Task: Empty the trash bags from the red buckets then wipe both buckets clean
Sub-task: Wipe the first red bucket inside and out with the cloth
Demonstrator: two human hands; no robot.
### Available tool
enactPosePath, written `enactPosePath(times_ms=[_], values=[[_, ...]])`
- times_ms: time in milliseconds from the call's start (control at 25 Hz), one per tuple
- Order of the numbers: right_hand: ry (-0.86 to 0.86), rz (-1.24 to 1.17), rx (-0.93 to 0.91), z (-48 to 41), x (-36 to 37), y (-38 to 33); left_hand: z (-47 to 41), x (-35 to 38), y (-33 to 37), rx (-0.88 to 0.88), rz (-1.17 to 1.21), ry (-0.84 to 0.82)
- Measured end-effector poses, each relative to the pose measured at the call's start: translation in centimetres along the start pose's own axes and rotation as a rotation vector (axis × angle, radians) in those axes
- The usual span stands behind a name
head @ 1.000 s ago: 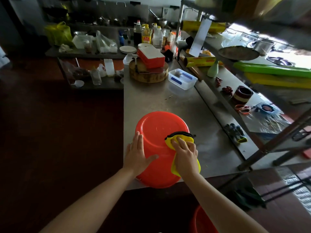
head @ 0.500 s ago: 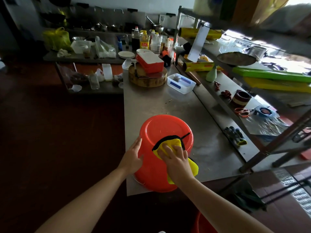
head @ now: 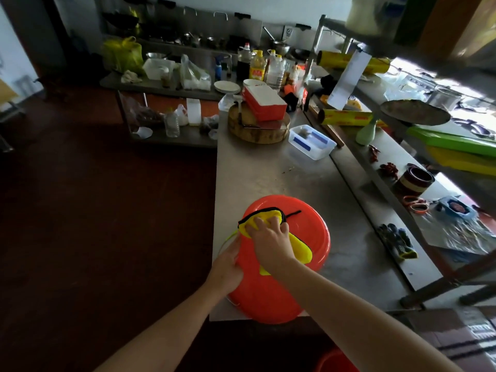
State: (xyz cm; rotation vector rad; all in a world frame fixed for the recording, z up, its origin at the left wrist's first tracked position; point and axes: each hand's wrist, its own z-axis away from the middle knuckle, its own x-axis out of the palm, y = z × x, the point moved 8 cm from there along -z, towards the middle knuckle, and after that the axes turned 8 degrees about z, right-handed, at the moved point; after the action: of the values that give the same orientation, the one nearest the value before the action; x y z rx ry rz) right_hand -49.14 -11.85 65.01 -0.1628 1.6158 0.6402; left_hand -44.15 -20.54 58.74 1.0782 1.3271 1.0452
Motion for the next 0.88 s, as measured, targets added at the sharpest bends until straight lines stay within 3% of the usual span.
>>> enactPosePath(times_ms=[240, 440, 600, 880], values=[[-0.036, 0.037, 0.007, -5.0, -0.1, 1.3, 0.3, 0.9, 0.0, -0.038, -0.270, 0.078], [-0.096, 0.009, 0.048, -8.0, 0.8, 4.5, 0.7, 3.0, 1.5, 0.116, -0.614, 0.086], [-0.124, -0.050, 0.104, -8.6, 2.3, 7.7, 0.8, 3.6, 0.6, 0.048, -0.840, 0.069], [-0.173, -0.133, 0.254, -6.3, 4.9, 15.7, 0.6, 3.6, 0.7, 0.056, -0.902, 0.075]])
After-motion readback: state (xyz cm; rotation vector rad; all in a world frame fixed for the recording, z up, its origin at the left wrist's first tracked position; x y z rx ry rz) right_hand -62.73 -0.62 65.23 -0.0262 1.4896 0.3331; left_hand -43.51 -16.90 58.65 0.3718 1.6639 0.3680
